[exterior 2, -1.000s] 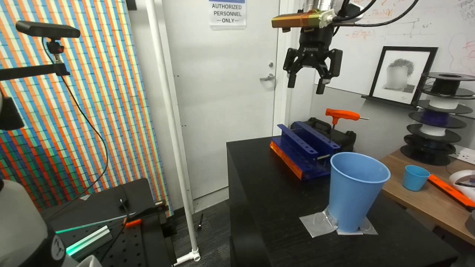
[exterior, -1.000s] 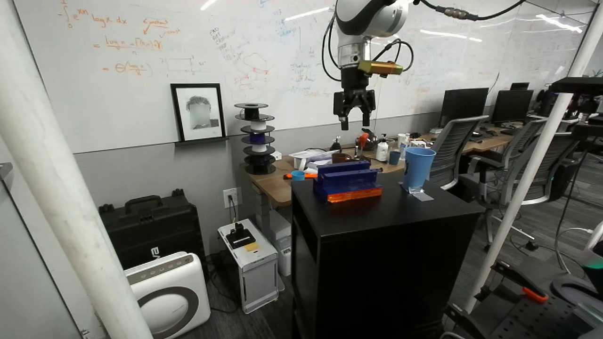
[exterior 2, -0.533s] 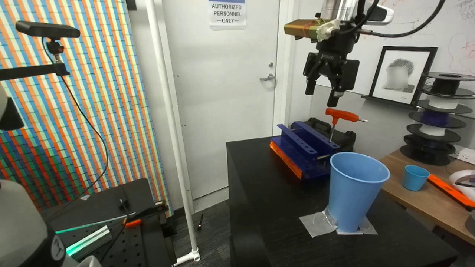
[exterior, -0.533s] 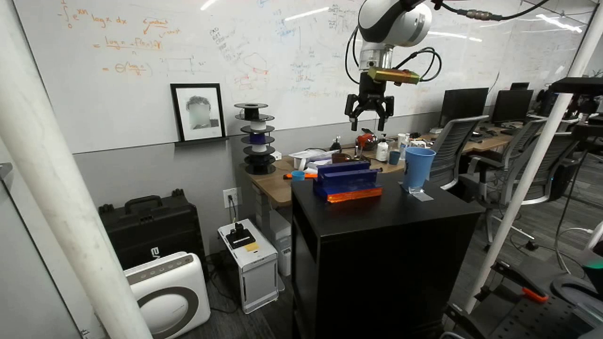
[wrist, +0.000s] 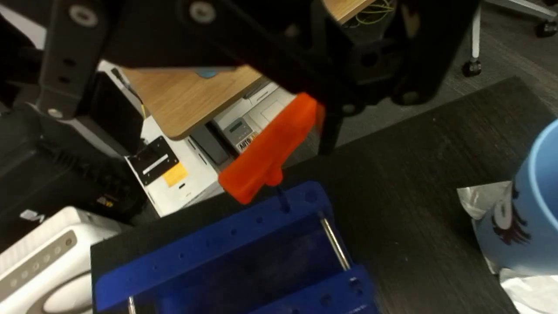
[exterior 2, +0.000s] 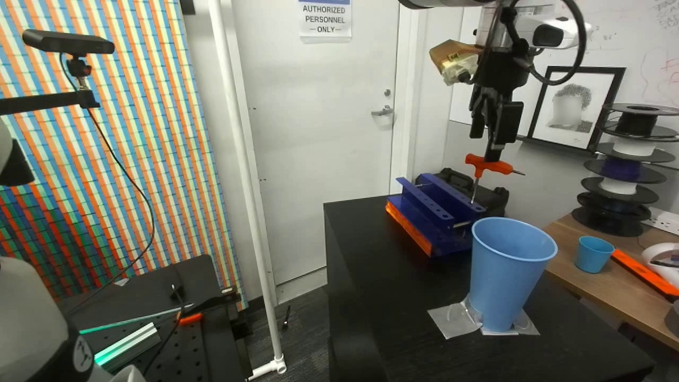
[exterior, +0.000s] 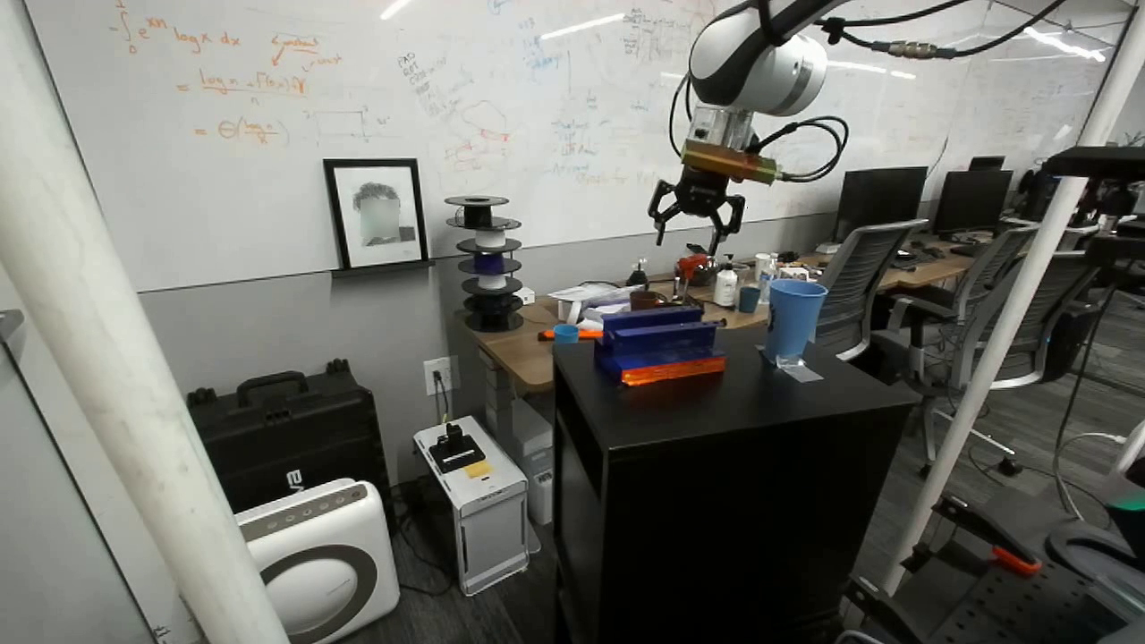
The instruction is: Put the wrench in the large blue cup.
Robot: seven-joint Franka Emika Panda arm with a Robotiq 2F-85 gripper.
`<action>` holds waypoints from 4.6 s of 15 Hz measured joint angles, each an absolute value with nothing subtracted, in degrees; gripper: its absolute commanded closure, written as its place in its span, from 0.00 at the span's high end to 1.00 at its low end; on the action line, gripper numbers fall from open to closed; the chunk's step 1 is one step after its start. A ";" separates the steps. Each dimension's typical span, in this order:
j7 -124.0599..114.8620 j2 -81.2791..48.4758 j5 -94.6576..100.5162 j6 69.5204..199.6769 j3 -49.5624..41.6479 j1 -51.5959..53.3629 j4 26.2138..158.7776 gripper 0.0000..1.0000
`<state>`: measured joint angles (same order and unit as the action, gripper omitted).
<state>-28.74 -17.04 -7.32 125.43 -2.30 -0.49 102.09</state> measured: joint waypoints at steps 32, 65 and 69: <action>-61.61 -7.25 10.74 121.16 0.08 9.91 110.78 1.00; -51.92 -13.27 21.49 142.87 -2.54 5.41 115.04 0.09; -51.76 -10.53 20.49 142.68 -1.96 5.64 115.19 0.10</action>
<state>-51.76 -10.53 20.49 142.68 -1.96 5.64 115.19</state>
